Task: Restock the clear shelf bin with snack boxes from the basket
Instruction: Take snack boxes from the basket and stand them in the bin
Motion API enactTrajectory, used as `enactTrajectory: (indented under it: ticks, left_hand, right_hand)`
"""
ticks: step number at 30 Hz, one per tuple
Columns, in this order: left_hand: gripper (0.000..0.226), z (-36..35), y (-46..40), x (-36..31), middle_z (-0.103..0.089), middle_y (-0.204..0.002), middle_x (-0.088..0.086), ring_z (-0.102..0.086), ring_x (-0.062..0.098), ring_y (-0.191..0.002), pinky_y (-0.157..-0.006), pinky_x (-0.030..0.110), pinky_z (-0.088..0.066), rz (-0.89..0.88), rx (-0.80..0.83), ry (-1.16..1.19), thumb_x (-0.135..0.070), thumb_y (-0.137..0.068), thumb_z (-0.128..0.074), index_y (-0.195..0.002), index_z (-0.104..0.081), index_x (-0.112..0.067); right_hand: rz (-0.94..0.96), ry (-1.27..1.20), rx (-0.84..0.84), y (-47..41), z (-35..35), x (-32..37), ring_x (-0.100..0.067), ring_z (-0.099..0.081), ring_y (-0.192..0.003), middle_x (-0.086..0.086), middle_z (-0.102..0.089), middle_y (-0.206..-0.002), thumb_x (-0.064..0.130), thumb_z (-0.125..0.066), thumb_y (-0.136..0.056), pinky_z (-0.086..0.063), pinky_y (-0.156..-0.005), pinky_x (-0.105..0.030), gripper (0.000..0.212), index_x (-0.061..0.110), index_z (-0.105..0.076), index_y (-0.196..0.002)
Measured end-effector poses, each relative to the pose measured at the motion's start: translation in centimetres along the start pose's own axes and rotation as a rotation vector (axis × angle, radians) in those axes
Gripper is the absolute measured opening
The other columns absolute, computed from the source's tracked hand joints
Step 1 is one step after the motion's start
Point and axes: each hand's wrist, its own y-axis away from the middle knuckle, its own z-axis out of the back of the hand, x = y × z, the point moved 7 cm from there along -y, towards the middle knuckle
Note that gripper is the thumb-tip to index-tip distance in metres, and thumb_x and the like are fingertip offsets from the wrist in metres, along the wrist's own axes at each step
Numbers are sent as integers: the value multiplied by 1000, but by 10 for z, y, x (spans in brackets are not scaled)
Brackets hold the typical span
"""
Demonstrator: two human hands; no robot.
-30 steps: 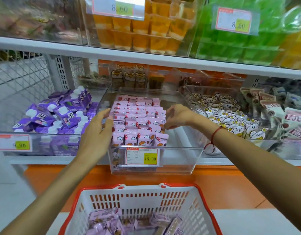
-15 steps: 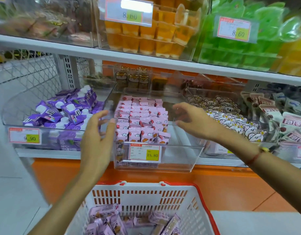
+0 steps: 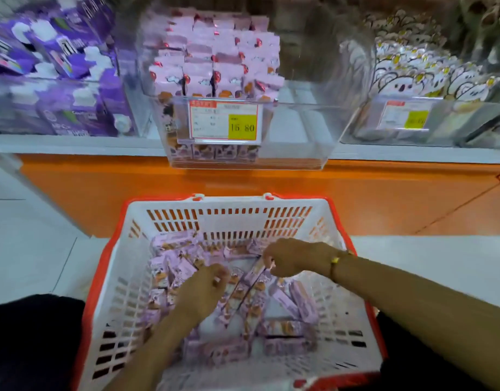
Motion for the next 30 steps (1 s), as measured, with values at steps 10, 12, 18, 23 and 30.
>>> enactTrajectory:
  ticks: [10,12,18,23,30]
  left_hand:
    - [37,-43,-17,63,-62,-115,8,-61,27,-94,-67,30,-45,225,63,-72,-14,-90,-53,-126,-54,-18]
    - [24,-46,-21,60,-63,-106,8,-61,25,-86,-69,32,-49,222,69,-131,-22,-90,-54,-113,-58,-15]
    - [28,-26,-23,45,-55,-85,0,-59,18,-77,-67,30,-47,190,-90,59,-24,-88,-62,-111,-53,-10]
    - [24,15,-16,28,-57,-65,6,-58,12,-52,-51,28,-45,362,-306,615,-17,-82,-72,-87,-49,-16]
    - [44,33,1,-13,-68,-79,-5,-67,19,-91,-73,28,-58,538,-148,1363,-30,-82,-68,-121,-56,-12]
  right_hand:
    - [292,278,-206,-54,-131,28,-26,-29,-136,-7,-42,-145,7,-44,-93,-20,-110,-40,41,15,-51,-133]
    - [279,326,-241,-57,-133,19,-27,-32,-135,-9,-46,-140,7,-40,-94,-30,-106,-44,38,14,-54,-129]
    - [99,-146,-348,-52,-122,-8,-24,-56,-109,-3,-61,-118,15,-57,-86,-42,-85,-31,23,17,-61,-109]
    - [-80,-845,-310,-49,-102,-22,-13,-51,-73,2,-52,-86,12,-70,-84,-46,-64,-25,30,20,-43,-94]
    - [-53,-1627,-299,-25,-37,-12,-15,-47,-53,-12,-43,-73,0,-48,-93,-43,-47,-23,14,13,-42,-97]
